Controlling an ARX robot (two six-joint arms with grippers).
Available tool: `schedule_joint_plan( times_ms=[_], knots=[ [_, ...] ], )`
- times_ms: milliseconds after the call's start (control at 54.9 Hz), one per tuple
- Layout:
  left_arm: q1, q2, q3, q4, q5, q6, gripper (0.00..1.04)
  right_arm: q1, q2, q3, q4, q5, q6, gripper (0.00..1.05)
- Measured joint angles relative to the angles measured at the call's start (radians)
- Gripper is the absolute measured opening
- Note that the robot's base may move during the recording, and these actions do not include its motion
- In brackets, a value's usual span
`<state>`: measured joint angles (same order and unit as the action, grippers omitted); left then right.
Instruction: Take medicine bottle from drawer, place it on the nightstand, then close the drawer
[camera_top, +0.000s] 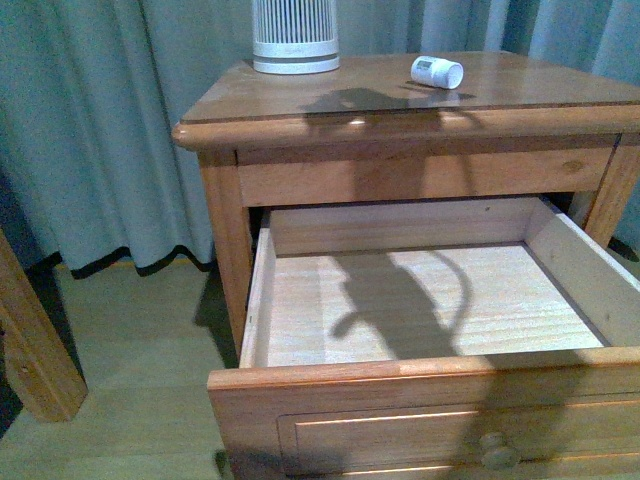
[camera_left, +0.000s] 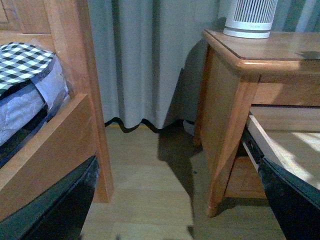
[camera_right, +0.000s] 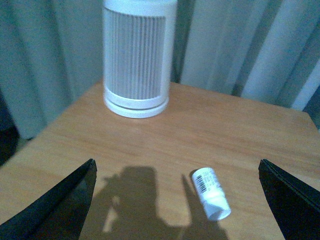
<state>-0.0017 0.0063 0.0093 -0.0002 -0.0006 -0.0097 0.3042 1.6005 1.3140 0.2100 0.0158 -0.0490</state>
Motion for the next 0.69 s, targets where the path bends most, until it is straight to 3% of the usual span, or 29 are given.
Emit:
schedule_joint_plan(
  times_ms=[73,292,456,565,620,693],
  knots=[
    [0.0,0.0,0.0,0.0,0.0,0.0,0.98,0.032,-0.17,-0.182,-0.001,0.004,0.045,0.95],
    [0.0,0.0,0.0,0.0,0.0,0.0,0.98,0.117,-0.586,-0.723,-0.128,0.116,0.177,0.58],
    [0.0,0.0,0.0,0.0,0.0,0.0,0.98,0.15,-0.696,-0.985,-0.146,0.165,0.245,0.32],
    [0.0,0.0,0.0,0.0,0.0,0.0,0.98,0.126,-0.624,-1.098,-0.008,0.173,0.241,0.15],
    [0.0,0.0,0.0,0.0,0.0,0.0,0.98,0.087,-0.501,-1.136,0.157,0.174,0.21,0.03],
    [0.0,0.0,0.0,0.0,0.0,0.0,0.98,0.019,-0.256,-1.124,0.422,0.164,0.16,0.03]
  ],
)
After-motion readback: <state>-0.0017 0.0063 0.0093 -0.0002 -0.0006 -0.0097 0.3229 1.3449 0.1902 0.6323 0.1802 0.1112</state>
